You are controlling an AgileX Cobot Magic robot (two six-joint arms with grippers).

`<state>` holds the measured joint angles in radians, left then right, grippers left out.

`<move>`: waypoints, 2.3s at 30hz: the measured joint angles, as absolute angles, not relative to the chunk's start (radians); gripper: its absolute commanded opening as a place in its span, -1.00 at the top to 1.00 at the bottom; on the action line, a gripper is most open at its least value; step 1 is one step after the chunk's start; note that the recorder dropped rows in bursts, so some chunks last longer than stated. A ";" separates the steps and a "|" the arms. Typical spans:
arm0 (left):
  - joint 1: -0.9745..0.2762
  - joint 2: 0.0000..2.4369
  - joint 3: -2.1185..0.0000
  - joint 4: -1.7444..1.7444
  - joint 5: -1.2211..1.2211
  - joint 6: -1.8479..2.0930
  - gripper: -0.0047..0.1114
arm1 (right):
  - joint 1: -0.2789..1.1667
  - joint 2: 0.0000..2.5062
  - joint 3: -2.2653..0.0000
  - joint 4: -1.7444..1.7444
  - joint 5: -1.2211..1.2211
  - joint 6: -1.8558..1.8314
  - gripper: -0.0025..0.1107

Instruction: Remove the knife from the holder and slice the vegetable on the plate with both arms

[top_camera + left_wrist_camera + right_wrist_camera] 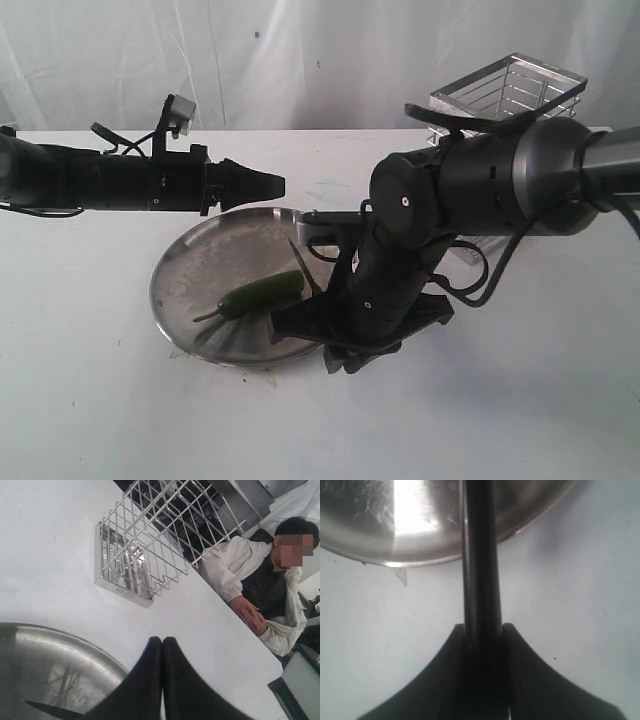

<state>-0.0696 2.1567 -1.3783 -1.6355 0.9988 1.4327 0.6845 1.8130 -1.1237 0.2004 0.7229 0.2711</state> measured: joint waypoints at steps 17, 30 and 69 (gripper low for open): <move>-0.093 2.205 -1.378 -1.585 0.919 1.433 0.92 | 0.686 1.829 -1.124 0.208 0.671 0.271 0.96; -0.109 2.223 -1.378 -1.576 0.921 1.454 0.92 | 0.696 1.829 -1.124 0.230 0.675 0.271 0.96; -0.109 2.287 -1.378 -1.573 0.873 1.467 0.92 | 0.698 1.829 -1.124 0.230 0.681 0.271 0.96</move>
